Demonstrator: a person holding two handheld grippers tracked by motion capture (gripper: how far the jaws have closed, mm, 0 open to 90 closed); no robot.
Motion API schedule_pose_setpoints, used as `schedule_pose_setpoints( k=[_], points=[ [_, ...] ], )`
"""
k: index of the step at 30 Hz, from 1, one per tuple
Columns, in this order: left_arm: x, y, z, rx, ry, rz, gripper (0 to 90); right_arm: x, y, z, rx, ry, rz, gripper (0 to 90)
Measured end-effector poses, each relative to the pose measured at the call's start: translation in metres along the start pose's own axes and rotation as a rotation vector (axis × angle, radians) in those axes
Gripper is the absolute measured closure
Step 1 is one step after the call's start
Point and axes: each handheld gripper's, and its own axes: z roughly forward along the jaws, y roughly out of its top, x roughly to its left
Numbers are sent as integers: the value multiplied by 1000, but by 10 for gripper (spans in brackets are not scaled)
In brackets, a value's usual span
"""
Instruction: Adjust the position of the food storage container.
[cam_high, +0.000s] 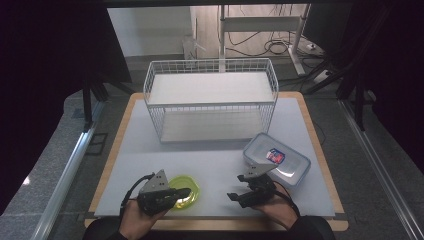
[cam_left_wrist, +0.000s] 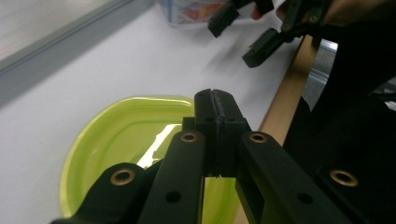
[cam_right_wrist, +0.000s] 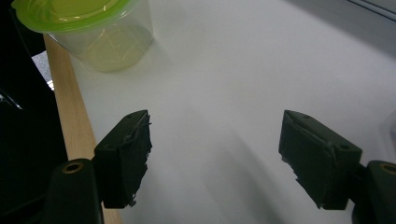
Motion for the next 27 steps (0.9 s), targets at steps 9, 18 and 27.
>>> schedule_pose_setpoints(
  k=[9, 18, 27],
  points=[
    [-13, -1, 15, 46, -23, 25, 899, 2, 0, 0, 3, 3, -11, 229],
    [-23, -6, 25, 106, 0, 31, 899, 1, -1, 1, 5, 5, -6, 209],
    [-16, -10, 23, 119, 45, 6, 899, 0, -1, 1, 13, 5, -7, 208]
  ],
)
